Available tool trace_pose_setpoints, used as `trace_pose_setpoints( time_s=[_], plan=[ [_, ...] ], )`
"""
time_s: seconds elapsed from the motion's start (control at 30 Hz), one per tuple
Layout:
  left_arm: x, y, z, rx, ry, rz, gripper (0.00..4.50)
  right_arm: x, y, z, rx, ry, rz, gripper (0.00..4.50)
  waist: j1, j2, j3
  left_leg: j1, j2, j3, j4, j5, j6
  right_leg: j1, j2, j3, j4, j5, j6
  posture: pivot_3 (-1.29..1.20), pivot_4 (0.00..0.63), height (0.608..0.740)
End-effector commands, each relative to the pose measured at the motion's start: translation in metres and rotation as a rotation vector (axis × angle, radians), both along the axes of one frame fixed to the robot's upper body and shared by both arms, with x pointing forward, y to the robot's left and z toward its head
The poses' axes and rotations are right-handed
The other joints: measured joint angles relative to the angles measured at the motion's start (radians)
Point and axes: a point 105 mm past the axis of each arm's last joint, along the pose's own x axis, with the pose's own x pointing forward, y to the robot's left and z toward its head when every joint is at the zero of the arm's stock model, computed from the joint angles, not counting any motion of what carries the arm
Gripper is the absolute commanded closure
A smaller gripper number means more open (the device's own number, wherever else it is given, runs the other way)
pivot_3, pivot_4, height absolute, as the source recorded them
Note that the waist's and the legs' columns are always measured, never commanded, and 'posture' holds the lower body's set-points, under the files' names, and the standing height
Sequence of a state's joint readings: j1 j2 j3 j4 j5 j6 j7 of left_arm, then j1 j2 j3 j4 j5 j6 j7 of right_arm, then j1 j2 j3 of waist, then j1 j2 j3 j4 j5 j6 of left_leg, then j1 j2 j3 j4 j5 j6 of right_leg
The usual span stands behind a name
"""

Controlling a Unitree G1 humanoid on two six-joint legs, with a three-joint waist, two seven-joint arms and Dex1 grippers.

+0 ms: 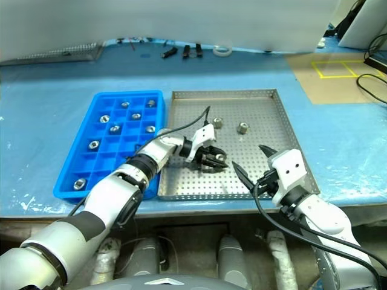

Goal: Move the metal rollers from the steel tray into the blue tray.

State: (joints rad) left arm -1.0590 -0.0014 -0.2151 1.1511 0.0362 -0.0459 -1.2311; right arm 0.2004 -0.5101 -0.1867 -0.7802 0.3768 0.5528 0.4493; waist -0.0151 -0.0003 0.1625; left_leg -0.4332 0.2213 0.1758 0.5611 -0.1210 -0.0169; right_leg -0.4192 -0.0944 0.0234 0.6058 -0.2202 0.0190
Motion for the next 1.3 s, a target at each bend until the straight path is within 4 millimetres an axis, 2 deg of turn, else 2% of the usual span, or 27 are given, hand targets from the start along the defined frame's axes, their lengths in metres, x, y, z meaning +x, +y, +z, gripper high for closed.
trace_pose_setpoints(
  time_s=[0.03, 0.23, 0.3, 0.5, 0.73, 0.83, 0.97, 1.07, 1.2, 1.3],
  plan=[
    [0.004, 0.0, 0.034, -0.113, -0.052, -0.021, 2.68, 0.0, 0.004, 0.012, -0.003, -0.043, 0.045, 0.0, 0.001, 0.0, 0.0, 0.0, 0.0, 0.0, 0.0, 0.0, 0.0, 0.0, 0.0, 0.0, 0.0, 0.0, 0.0, -0.45, 0.15, 0.74],
    [0.009, 0.023, 0.073, -0.229, -0.099, 0.045, 2.68, 0.006, 0.018, 0.018, -0.018, -0.035, 0.2, 0.0, 0.004, 0.0, 0.0, 0.001, 0.0, 0.0, 0.0, 0.0, 0.0, 0.0, 0.0, 0.0, 0.001, 0.0, 0.0, -0.33, 0.15, 0.74],
    [0.011, 0.037, 0.077, -0.235, -0.121, 0.099, 2.68, 0.013, 0.021, 0.021, -0.027, -0.038, 0.249, 0.0, 0.005, 0.0, 0.0, 0.001, 0.001, 0.0, 0.0, 0.0, 0.0, 0.0, 0.0, 0.0, 0.001, 0.0, 0.0, -0.26, 0.15, 0.74],
    [0.013, 0.092, 0.071, -0.225, -0.171, 0.34, 2.68, 0.038, 0.043, 0.024, -0.035, -0.05, 0.457, 0.0, 0.03, 0.001, 0.0, 0.001, 0.002, 0.0, -0.002, 0.0, -0.001, 0.0, 0.0, -0.001, 0.001, 0.0, 0.0, -0.03, 0.15, 0.74],
    [0.016, 0.151, 0.071, -0.236, -0.268, 0.704, 2.68, 0.058, 0.081, 0.024, -0.042, -0.051, 0.708, 0.0, 0.114, 0.002, 0.001, -0.004, 0.003, -0.001, -0.001, 0.001, -0.001, -0.002, 0.0, -0.006, 0.002, 0.0, -0.001, 0.19, 0.15, 0.74],
    [0.012, 0.168, 0.072, -0.241, -0.282, 0.803, 2.68, 0.062, 0.092, 0.026, -0.049, -0.057, 0.781, 0.0, 0.15, 0.002, 0.001, -0.006, 0.003, -0.002, 0.0, 0.001, -0.001, -0.003, 0.0, -0.008, 0.002, 0.0, -0.001, 0.27, 0.15, 0.74],
    [0.015, 0.187, 0.061, -0.199, -0.308, 0.937, 2.68, 0.066, 0.106, 0.029, -0.046, -0.069, 0.848, 0.0, 0.184, 0.002, 0.001, -0.007, 0.003, -0.003, 0.0, 0.001, -0.002, -0.003, 0.0, -0.01, 0.003, 0.0, -0.001, 0.31, 0.15, 0.74],
    [0.011, 0.193, 0.058, -0.185, -0.301, 0.967, 2.68, 0.066, 0.11, 0.03, -0.045, -0.072, 0.864, 0.0, 0.204, 0.002, 0.001, -0.007, 0.003, -0.004, 0.0, 0.002, -0.003, -0.003, 0.0, -0.011, 0.003, 0.0, -0.001, 0.32, 0.15, 0.74],
    [0.0, 0.21, 0.056, -0.17, -0.303, 1.024, 2.68, 0.064, 0.108, 0.031, -0.049, -0.07, 0.865, 0.0, 0.205, 0.002, 0.001, -0.007, 0.004, -0.005, 0.0, 0.002, -0.004, -0.003, 0.0, -0.011, 0.003, 0.0, -0.001, 0.3, 0.15, 0.74],
    [-0.009, 0.215, 0.052, -0.167, -0.271, 1.04, 2.68, 0.063, 0.107, 0.032, -0.051, -0.069, 0.858, 0.0, 0.204, 0.002, 0.001, -0.007, 0.005, -0.005, -0.001, 0.004, -0.006, -0.004, 0.0, -0.011, 0.003, 0.0, -0.001, 0.3, 0.15, 0.74]
  ],
)
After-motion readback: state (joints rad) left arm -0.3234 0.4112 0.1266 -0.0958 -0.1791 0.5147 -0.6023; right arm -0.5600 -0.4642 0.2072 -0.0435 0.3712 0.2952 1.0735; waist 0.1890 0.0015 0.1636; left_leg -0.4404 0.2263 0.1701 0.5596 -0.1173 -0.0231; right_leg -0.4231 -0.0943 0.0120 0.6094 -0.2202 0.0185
